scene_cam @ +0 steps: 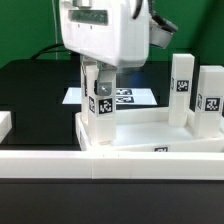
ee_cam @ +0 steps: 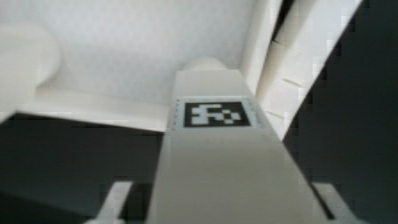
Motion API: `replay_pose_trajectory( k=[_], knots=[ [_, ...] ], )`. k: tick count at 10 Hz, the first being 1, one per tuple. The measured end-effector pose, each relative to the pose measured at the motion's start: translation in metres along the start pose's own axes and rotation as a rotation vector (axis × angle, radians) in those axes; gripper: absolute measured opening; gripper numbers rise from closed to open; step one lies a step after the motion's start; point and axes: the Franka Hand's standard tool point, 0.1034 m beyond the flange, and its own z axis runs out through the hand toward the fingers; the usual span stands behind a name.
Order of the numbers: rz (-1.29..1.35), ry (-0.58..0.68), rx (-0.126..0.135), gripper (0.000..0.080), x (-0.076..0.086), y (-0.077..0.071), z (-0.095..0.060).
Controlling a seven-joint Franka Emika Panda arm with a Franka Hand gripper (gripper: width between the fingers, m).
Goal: Assemble desk
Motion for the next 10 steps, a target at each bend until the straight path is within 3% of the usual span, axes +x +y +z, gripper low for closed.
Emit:
replay_pose_trajectory(
  k=[4, 5, 6, 8, 10],
  knots=[
    [0.093, -0.009, 0.002, 0.0304, -0.0015, 0.0005, 0.0005],
    [0.064, -0.009, 0.002, 0.0549, -0.0018, 0.0005, 0.0006],
    [0.042, -0.009, 0.003, 0.0549, -0.002, 0.0003, 0.0005],
    [-0.179, -0.008, 0.007, 0.0643, -0.0044, -0.0026, -0.0007],
    [-0.373, -0.016, 0.003, 0.0648, -0.0087, -0.0061, -0.0034]
  ],
)
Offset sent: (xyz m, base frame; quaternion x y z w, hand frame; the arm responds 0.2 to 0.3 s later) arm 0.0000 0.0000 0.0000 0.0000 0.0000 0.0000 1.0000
